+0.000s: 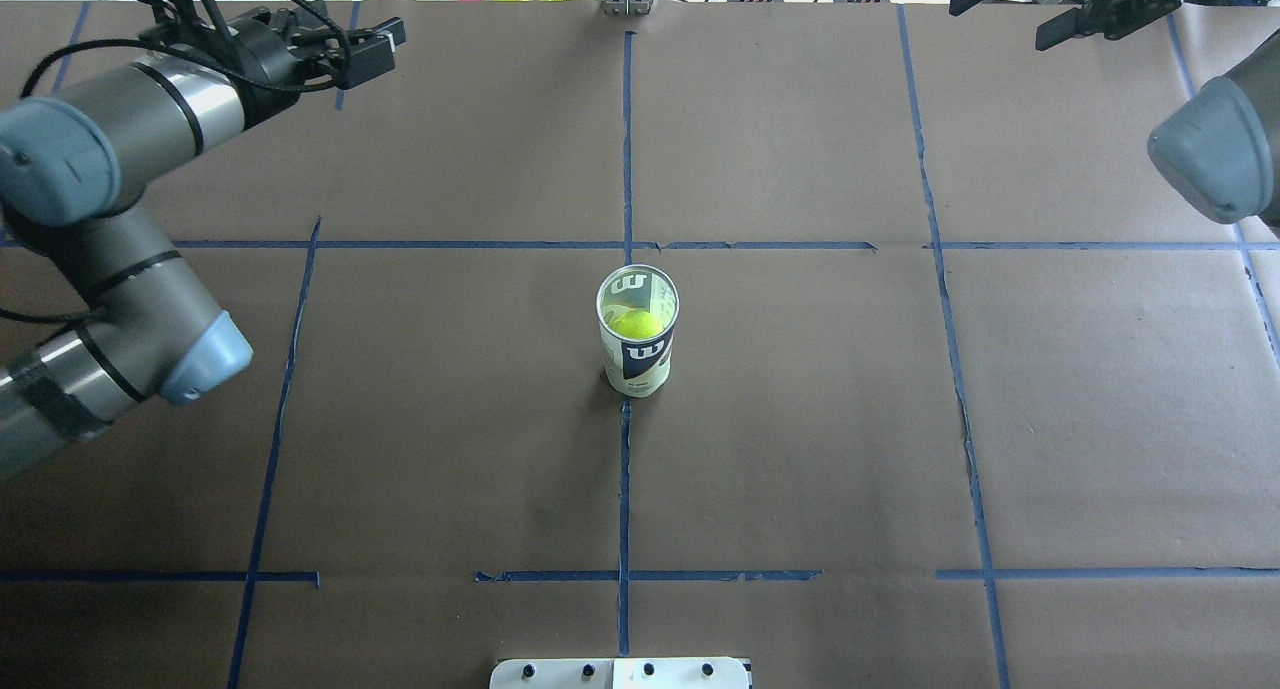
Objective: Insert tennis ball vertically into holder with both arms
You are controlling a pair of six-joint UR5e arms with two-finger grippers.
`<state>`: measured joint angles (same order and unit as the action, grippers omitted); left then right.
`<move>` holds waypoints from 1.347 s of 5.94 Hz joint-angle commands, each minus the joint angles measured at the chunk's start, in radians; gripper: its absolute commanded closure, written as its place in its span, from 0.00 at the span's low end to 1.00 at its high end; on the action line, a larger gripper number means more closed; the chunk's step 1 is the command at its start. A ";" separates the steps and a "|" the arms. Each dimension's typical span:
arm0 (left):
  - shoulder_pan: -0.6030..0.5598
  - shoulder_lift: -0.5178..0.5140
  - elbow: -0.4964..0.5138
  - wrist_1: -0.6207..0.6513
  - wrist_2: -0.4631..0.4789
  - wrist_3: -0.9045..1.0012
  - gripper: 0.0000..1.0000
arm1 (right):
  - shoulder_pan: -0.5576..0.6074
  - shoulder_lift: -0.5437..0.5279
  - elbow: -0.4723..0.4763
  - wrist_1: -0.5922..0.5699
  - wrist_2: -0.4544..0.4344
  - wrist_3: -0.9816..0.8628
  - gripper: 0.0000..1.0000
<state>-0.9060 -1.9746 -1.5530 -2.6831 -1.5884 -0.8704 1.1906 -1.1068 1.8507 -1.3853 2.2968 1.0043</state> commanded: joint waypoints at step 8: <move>-0.609 0.232 0.042 0.969 -0.784 0.763 0.00 | 0.290 -0.270 -0.350 -0.011 0.065 -0.853 0.01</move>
<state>-1.4674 -1.7433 -1.5115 -1.8186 -2.3552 -0.1824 1.4699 -1.3100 1.5147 -1.3948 2.4096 0.2614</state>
